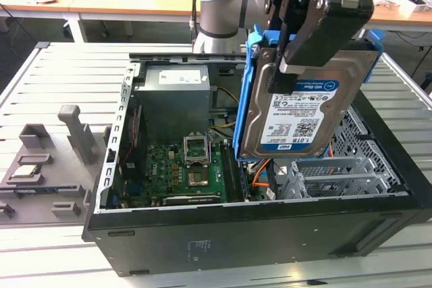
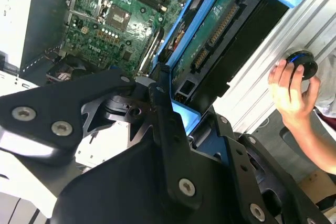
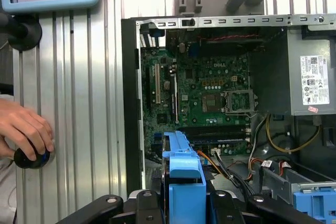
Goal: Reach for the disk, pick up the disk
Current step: 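Pick up the disk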
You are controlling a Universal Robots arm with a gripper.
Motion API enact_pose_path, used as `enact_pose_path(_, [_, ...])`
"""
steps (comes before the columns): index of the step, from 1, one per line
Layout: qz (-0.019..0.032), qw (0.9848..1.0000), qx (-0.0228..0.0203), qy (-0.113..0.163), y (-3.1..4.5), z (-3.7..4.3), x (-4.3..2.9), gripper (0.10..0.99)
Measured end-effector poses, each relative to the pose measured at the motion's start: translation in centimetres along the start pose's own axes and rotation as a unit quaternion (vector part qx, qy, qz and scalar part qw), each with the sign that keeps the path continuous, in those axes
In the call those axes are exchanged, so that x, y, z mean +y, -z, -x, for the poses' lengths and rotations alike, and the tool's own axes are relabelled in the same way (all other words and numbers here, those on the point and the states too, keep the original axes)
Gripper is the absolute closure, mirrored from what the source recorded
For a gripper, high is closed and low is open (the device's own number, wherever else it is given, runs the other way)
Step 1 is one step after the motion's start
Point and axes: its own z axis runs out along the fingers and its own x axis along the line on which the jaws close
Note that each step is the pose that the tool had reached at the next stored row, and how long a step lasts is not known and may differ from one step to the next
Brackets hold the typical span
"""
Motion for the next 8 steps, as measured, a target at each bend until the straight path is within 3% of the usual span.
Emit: enact_pose_path(8, [0.0,1.0,0.0,0.0,0.08,0.08,-2.24,0.718])
